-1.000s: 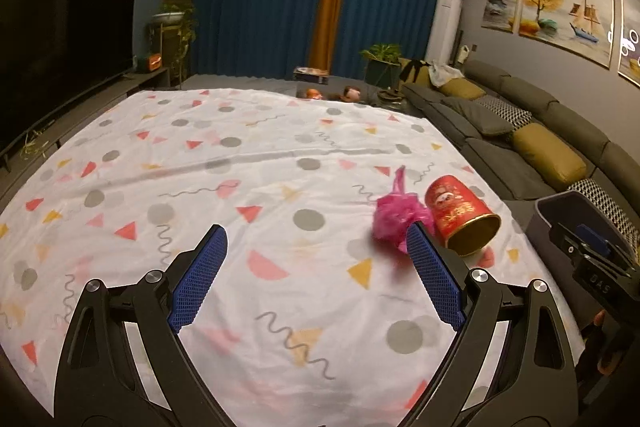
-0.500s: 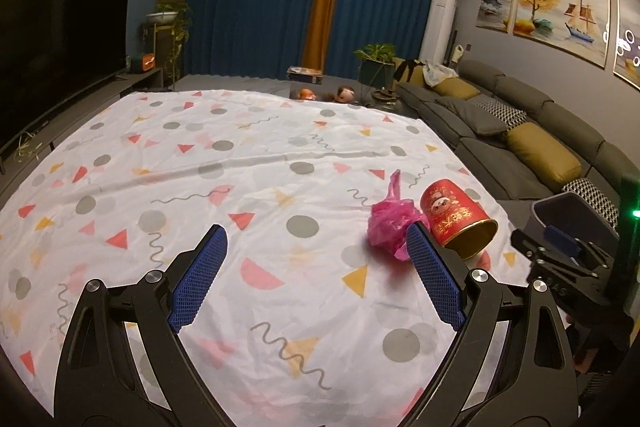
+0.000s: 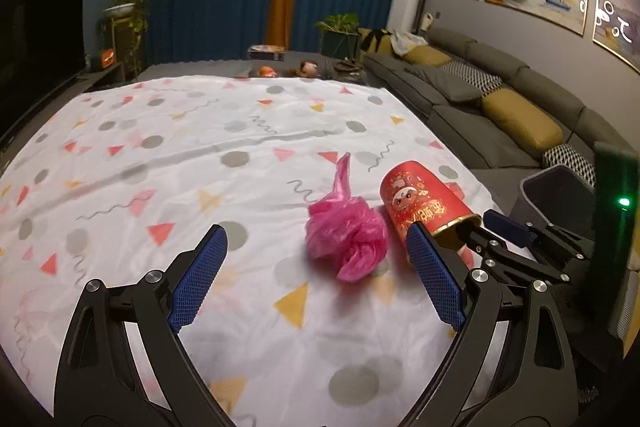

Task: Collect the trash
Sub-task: 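Grasp the pink plastic bag with the left tool while the right tool grasps the red cup rim, then carry the pink bag with the left tool while the right tool carries the red cup over the bin, then open both tools to drop the pink bag and red cup into the bin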

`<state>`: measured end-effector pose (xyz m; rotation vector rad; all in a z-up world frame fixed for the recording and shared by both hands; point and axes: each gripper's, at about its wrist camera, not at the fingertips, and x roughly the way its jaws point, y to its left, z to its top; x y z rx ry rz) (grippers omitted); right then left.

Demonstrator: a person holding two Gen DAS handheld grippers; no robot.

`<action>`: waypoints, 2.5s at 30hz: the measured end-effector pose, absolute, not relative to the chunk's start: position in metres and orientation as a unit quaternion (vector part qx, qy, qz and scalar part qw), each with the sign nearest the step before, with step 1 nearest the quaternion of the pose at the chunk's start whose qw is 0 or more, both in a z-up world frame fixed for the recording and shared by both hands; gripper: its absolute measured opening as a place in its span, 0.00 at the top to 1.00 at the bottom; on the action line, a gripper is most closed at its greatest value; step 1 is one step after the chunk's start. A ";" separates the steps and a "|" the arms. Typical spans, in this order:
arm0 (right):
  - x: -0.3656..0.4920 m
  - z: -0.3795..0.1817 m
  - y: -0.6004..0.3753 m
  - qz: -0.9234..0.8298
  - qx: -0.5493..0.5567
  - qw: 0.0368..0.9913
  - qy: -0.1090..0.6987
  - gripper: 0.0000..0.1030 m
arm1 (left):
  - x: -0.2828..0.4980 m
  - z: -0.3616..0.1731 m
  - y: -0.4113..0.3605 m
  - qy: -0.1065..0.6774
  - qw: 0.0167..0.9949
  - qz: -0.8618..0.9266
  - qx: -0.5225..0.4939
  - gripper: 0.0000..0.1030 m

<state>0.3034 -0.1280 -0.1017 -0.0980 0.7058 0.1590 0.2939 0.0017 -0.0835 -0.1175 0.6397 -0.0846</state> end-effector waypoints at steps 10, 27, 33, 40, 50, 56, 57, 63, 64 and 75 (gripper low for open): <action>0.304 -0.103 -0.124 0.097 -0.055 0.932 0.344 0.96 | 0.332 -0.105 -0.016 0.360 0.930 -0.064 -0.039 0.33; 0.271 -0.077 -0.150 0.079 -0.045 0.949 0.301 0.96 | 0.314 -0.089 -0.037 0.338 0.936 -0.099 -0.017 0.64; 0.245 -0.051 -0.181 0.050 -0.028 0.962 0.266 0.96 | 0.291 -0.052 -0.067 0.294 0.946 -0.134 -0.014 0.64; 0.230 -0.031 -0.241 -0.011 -0.003 0.969 0.248 0.96 | 0.277 -0.032 -0.123 0.277 0.943 -0.184 -0.012 0.64; 0.226 -0.036 -0.326 -0.097 0.032 0.962 0.254 0.96 | 0.287 -0.044 -0.217 0.297 0.920 -0.256 -0.007 0.63; 0.230 -0.049 -0.347 -0.113 0.044 0.956 0.266 0.95 | 0.298 -0.061 -0.243 0.312 0.908 -0.280 -0.002 0.57; 0.229 -0.050 -0.349 -0.114 0.048 0.956 0.267 0.94 | 0.298 -0.064 -0.246 0.313 0.907 -0.283 0.000 0.54; 0.219 -0.052 -0.359 -0.123 0.064 0.957 0.254 0.54 | 0.293 -0.071 -0.239 0.309 0.911 -0.273 0.006 0.29; 0.217 -0.051 -0.360 -0.124 0.067 0.957 0.253 0.52 | 0.291 -0.071 -0.236 0.307 0.914 -0.267 0.007 0.26; 0.185 -0.039 -0.315 -0.093 0.044 0.967 0.232 0.13 | 0.250 -0.046 -0.163 0.259 0.953 -0.156 0.017 0.06</action>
